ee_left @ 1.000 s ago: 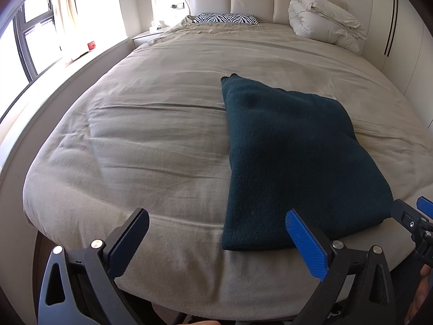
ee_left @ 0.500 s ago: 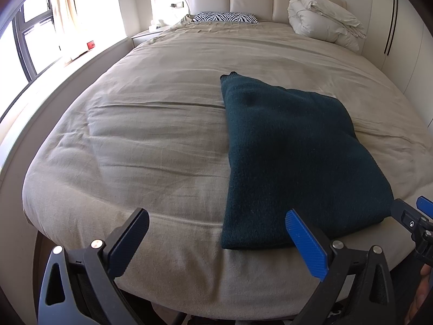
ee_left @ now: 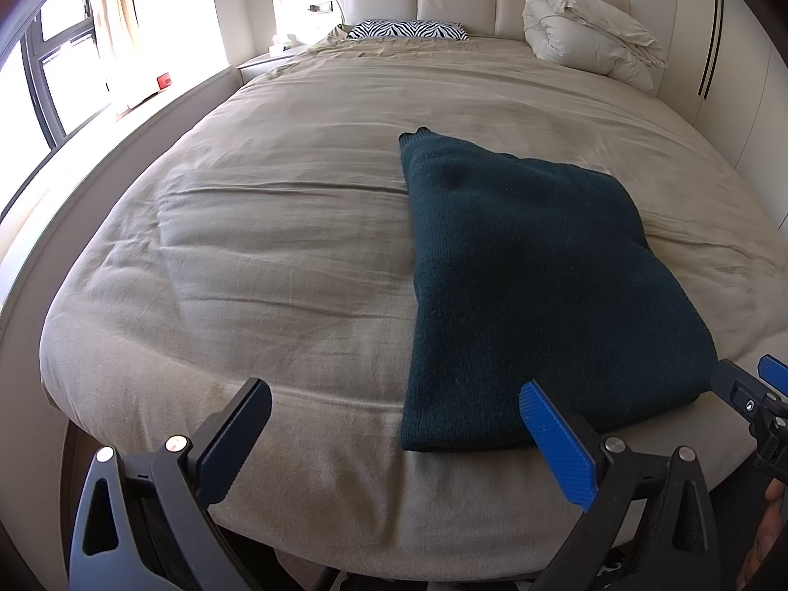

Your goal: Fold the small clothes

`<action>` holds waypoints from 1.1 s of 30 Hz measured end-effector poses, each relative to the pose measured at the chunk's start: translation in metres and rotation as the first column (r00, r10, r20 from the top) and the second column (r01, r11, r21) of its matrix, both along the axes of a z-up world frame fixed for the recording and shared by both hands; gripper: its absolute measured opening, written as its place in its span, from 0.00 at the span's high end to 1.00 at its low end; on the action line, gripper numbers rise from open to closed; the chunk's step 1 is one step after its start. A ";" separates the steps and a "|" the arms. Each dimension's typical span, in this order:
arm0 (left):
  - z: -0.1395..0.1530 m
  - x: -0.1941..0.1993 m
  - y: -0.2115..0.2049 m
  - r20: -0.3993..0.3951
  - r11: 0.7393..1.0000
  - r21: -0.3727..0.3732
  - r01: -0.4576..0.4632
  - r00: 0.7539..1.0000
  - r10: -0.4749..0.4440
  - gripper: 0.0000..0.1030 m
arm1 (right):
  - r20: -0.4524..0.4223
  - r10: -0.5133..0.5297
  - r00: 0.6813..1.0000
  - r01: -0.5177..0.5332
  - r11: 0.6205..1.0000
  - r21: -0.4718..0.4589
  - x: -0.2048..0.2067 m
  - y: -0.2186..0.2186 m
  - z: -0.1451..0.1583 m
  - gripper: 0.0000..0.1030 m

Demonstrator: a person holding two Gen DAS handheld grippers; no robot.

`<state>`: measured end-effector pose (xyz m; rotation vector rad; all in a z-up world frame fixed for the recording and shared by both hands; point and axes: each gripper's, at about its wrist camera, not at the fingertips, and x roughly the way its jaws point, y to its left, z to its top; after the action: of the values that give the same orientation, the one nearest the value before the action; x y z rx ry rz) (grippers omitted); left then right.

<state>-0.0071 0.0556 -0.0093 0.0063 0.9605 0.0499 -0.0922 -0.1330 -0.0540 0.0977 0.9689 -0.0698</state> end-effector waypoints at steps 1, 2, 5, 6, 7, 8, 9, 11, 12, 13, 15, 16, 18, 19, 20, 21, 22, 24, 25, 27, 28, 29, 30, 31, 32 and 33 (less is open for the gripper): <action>0.000 0.000 0.000 -0.001 1.000 0.000 0.001 1.000 -0.001 0.00 | 0.000 0.000 1.000 0.000 1.000 0.000 0.000 0.000 0.000 0.00; -0.001 0.000 0.000 -0.001 1.000 0.000 0.002 1.000 -0.002 0.00 | 0.000 0.000 1.000 0.000 1.000 0.001 0.000 0.000 0.000 0.00; -0.001 0.000 0.001 -0.002 1.000 0.000 0.002 1.000 -0.002 0.00 | 0.000 0.000 1.000 0.000 1.000 0.000 0.000 0.000 0.000 0.00; 0.000 0.000 0.000 -0.002 1.000 0.000 0.002 1.000 -0.002 0.00 | 0.000 0.000 1.000 0.000 1.000 0.000 0.000 0.000 0.000 0.00; -0.001 0.000 0.000 -0.001 1.000 0.000 0.002 1.000 -0.002 0.00 | 0.000 0.000 1.000 0.000 1.000 0.001 0.000 0.000 0.000 0.00; -0.001 0.000 0.000 -0.002 1.000 0.001 0.002 1.000 -0.002 0.00 | -0.001 0.000 1.000 0.000 1.000 0.002 0.000 0.000 0.000 0.00; 0.000 0.000 0.000 -0.002 1.000 0.000 0.002 1.000 -0.002 0.00 | 0.000 0.000 1.000 0.000 1.000 0.001 0.001 -0.001 0.000 0.00; 0.000 0.000 0.000 -0.002 1.000 0.000 0.002 1.000 -0.002 0.00 | -0.002 0.000 1.000 0.000 1.000 0.001 0.000 -0.001 -0.001 0.00; 0.000 0.000 0.000 -0.002 1.000 0.001 0.001 1.000 -0.001 0.00 | -0.002 0.000 1.000 0.000 1.000 0.002 0.000 -0.001 -0.001 0.00; -0.001 0.000 0.000 -0.002 1.000 0.001 0.001 1.000 -0.001 0.00 | -0.001 -0.001 1.000 0.001 1.000 0.001 0.000 -0.001 -0.001 0.00; -0.001 0.000 0.000 -0.002 1.000 0.000 0.001 1.000 -0.001 0.00 | -0.002 0.000 1.000 0.000 1.000 0.001 0.000 -0.001 -0.001 0.00; -0.001 0.001 0.001 -0.002 1.000 0.001 0.002 1.000 -0.002 0.00 | -0.002 0.000 1.000 0.000 1.000 0.001 0.000 -0.001 -0.001 0.00; -0.001 0.001 0.001 -0.003 1.000 0.001 0.003 1.000 -0.003 0.00 | -0.002 0.000 1.000 0.000 1.000 0.001 0.000 -0.001 -0.001 0.00; -0.001 0.000 0.001 -0.003 1.000 0.000 0.003 1.000 -0.003 0.00 | -0.003 -0.001 1.000 0.001 1.000 0.002 0.000 -0.001 -0.001 0.00; -0.001 0.001 0.001 -0.003 1.000 0.000 0.003 1.000 -0.003 0.00 | -0.003 -0.001 1.000 0.001 1.000 0.002 0.000 -0.001 -0.001 0.00; -0.001 0.000 0.001 -0.004 1.000 0.001 0.003 1.000 -0.003 0.00 | -0.002 0.000 1.000 0.000 1.000 0.002 0.000 -0.001 -0.001 0.00; -0.001 0.001 0.001 -0.004 1.000 0.001 0.004 1.000 -0.004 0.00 | -0.002 -0.001 1.000 0.001 1.000 0.001 0.000 -0.001 -0.001 0.00; -0.002 0.002 0.002 -0.005 1.000 0.000 0.005 1.000 -0.005 0.00 | -0.002 0.000 1.000 0.000 1.000 0.002 0.000 -0.001 -0.001 0.00; -0.002 0.001 0.002 -0.005 1.000 0.000 0.005 1.000 -0.005 0.00 | -0.002 0.000 1.000 0.000 1.000 0.001 0.000 -0.002 -0.001 0.00; -0.002 0.001 0.002 -0.005 1.000 0.000 0.005 1.000 -0.005 0.00 | -0.003 0.000 1.000 0.000 1.000 0.002 0.000 -0.002 -0.001 0.00; -0.002 0.002 0.002 -0.005 1.000 0.000 0.006 1.000 -0.006 0.00 | -0.003 0.000 1.000 0.000 1.000 0.002 0.000 -0.002 -0.001 0.00; -0.002 0.002 0.002 -0.005 1.000 0.000 0.006 1.000 -0.006 0.00 | -0.003 0.000 1.000 0.000 1.000 0.002 0.000 -0.002 -0.001 0.00; -0.002 0.002 0.002 -0.005 1.000 0.000 0.005 1.000 -0.005 0.00 | -0.003 0.000 1.000 0.000 1.000 0.002 0.000 -0.001 -0.001 0.00; -0.002 0.001 0.002 -0.006 1.000 0.000 0.005 1.000 -0.005 0.00 | -0.003 0.000 1.000 0.000 1.000 0.002 0.000 -0.002 -0.001 0.00; -0.002 0.002 0.002 -0.005 1.000 0.000 0.006 1.000 -0.006 0.00 | -0.003 0.000 1.000 0.000 1.000 0.002 0.000 -0.002 -0.001 0.00; -0.002 0.001 0.002 -0.005 1.000 0.001 0.005 1.000 -0.005 0.00 | -0.002 0.000 1.000 0.000 1.000 0.002 0.001 -0.002 -0.001 0.00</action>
<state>-0.0060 0.0574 -0.0112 0.0098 0.9654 0.0453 -0.0916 -0.1347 -0.0548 0.0992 0.9715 -0.0691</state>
